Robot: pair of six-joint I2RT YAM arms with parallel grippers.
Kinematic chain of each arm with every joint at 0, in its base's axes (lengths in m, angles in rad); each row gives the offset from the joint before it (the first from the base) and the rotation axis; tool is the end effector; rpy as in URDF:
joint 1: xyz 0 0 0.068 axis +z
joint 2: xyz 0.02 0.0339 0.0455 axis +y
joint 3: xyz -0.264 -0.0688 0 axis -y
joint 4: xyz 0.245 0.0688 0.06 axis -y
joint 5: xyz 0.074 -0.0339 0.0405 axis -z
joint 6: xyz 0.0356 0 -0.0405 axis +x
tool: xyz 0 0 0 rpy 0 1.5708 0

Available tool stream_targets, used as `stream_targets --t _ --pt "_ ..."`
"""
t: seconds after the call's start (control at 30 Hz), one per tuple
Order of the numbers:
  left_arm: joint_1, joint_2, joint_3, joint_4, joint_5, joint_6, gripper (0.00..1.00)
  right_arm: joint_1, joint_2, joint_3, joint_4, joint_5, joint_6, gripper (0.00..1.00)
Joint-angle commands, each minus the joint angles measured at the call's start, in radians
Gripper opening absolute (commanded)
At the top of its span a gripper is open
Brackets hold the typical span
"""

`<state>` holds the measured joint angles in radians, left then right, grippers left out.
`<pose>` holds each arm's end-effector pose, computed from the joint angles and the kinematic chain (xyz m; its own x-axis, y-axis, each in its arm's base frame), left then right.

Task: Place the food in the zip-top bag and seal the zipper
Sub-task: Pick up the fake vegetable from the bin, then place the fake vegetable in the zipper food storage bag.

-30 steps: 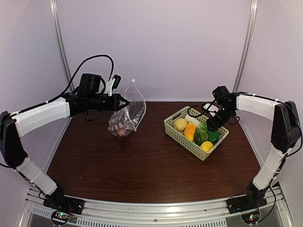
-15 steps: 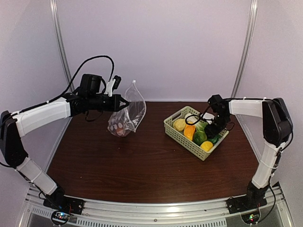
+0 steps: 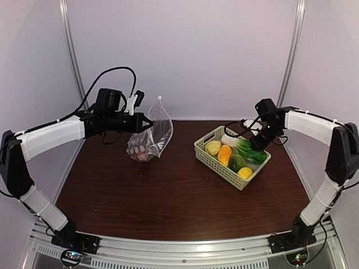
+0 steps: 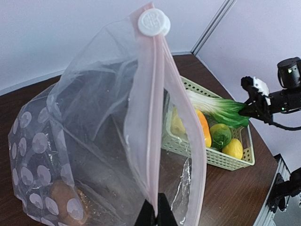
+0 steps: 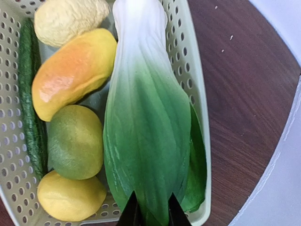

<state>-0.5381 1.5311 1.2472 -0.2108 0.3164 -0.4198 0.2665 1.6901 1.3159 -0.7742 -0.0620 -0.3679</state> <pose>0.3004 -0.1922 0.3151 -0.6666 -0.0532 -0.7435 0.4933 0.7162 -0.4936 0.3335 0.0933 0.2420 -0.7177 -0.5680 -0.4028 -0.5846 0.8058 -0.0947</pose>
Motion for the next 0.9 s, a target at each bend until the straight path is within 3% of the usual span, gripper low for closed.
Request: stream_targets --t 0.0,0.23,0.43,0.67,0.87 --pt "0.010 0.029 0.014 -0.001 -0.018 0.034 0.00 -0.007 -0.114 0.052 -0.043 -0.045 0.006 0.11" --pt "0.010 0.035 0.018 -0.008 -0.071 0.068 0.00 -0.007 -0.224 0.100 -0.083 -0.119 -0.006 0.00" --pt "0.010 0.050 0.016 0.028 -0.112 0.069 0.00 0.001 -0.251 0.143 -0.125 -0.437 0.037 0.00" --pt "-0.012 0.129 0.060 0.052 -0.141 0.055 0.00 0.056 -0.139 0.263 -0.240 -0.746 0.052 0.00" --pt "-0.088 0.196 0.113 0.050 -0.230 0.101 0.00 0.123 -0.073 0.309 -0.289 -0.860 0.063 0.00"
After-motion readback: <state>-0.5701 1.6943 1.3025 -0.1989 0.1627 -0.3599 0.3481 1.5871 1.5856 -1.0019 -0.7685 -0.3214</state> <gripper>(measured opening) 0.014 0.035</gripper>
